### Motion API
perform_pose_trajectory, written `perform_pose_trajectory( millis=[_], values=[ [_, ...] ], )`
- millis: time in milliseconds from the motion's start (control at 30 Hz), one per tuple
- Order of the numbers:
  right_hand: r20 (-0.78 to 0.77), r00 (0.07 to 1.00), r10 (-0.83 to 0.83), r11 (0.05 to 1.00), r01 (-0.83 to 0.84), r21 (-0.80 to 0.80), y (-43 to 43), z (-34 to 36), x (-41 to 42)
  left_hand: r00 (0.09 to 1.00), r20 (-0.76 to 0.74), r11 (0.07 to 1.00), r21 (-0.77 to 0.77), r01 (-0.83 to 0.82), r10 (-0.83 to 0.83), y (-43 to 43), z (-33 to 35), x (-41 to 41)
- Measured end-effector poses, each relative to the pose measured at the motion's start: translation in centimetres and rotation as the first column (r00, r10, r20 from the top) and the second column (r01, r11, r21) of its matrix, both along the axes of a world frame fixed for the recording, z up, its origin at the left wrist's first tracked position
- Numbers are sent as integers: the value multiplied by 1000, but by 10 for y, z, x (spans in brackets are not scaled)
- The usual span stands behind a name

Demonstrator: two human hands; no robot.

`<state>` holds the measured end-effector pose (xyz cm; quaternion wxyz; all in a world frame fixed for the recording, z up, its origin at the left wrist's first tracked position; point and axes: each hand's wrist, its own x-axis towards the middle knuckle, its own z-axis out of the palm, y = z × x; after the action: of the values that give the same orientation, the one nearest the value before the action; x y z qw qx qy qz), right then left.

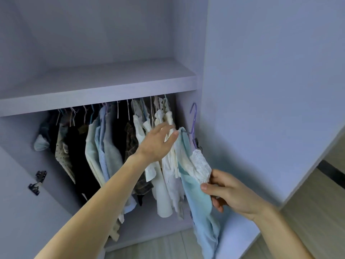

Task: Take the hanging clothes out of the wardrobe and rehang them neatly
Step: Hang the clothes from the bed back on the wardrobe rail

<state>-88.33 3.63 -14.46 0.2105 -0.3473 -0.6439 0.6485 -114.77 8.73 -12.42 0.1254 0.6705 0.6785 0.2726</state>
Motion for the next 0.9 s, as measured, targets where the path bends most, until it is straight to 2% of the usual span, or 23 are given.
perform_pose_trajectory(
  millis=[200,367,633,767,900],
  values=[
    [159,964,-212,977,203,72,21,-21,-39,946,-309,994,59,-87,101,-8,19,-59],
    [261,917,-301,951,270,148,56,-31,-66,889,-416,976,176,-127,191,-1,34,-101],
    [350,843,-409,896,298,330,141,-33,-116,808,-471,929,278,-244,354,42,57,-149],
    [386,802,-455,863,291,413,183,-25,-138,792,-460,914,248,-320,402,64,50,-172],
    [423,750,-508,799,228,556,230,-15,-158,772,-418,864,384,-327,478,84,32,-182]
  ],
)
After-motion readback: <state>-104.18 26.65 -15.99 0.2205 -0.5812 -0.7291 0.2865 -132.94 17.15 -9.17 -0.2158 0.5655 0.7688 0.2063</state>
